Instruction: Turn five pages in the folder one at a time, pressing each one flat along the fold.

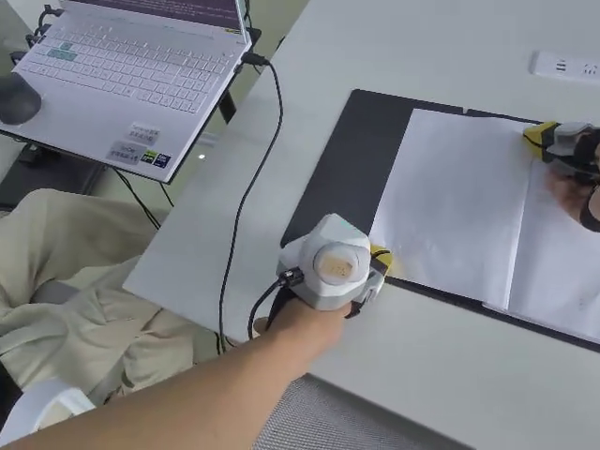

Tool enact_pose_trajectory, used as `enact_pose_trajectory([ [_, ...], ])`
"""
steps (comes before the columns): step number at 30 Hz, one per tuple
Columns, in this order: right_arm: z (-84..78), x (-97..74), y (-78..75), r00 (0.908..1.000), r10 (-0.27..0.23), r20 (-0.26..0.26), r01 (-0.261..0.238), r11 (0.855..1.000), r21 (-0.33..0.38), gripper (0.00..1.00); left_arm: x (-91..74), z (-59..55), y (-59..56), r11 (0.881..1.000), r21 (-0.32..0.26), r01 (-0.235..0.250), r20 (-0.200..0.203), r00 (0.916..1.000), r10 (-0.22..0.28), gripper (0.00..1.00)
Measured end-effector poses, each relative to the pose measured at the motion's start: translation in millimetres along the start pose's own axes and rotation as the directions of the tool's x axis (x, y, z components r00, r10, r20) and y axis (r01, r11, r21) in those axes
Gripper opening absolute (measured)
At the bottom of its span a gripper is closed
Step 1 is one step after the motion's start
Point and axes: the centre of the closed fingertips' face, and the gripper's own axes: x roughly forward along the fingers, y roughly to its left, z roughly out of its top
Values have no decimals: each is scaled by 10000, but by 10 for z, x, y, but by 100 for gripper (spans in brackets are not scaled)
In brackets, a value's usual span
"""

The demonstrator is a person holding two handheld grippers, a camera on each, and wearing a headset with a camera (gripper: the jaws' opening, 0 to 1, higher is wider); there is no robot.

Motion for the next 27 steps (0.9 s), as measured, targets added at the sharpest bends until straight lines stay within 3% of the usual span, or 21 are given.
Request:
enact_pose_trajectory([
  [3, 92, 52, -20, 9999, -75, 156, 75, 10000, -36, 0, -8, 4, -4, 10000, 37, 30, -35, 10000, -30, 0],
  [8, 84, 53, -23, 9999, -96, 48, 96, 10000, -4, 0, 5, -1, 1, 9999, 99, 102, -69, 9999, -101, 0],
  [14, -109, -55, -13, 9978, -16, -666, 1, 9998, -219, 0, 36, -15, 15, 9999, 94, 55, -74, 10000, -54, 0],
  [20, -325, -182, -42, 9886, 272, -1478, -319, 9990, -297, 0, 15, -6, 5, 10000, 92, 29, -73, 10000, -28, 0],
  [24, -462, -309, -44, 9848, 515, -1657, -554, 9983, -189, 0, 4, -4, 0, 9999, 117, 30, -103, 9999, -29, 0],
  [27, -447, -377, -69, 9861, 622, -1539, -622, 9981, 49, 0, -1, -3, -4, 9998, 171, 35, -146, 9999, -32, 0],
])
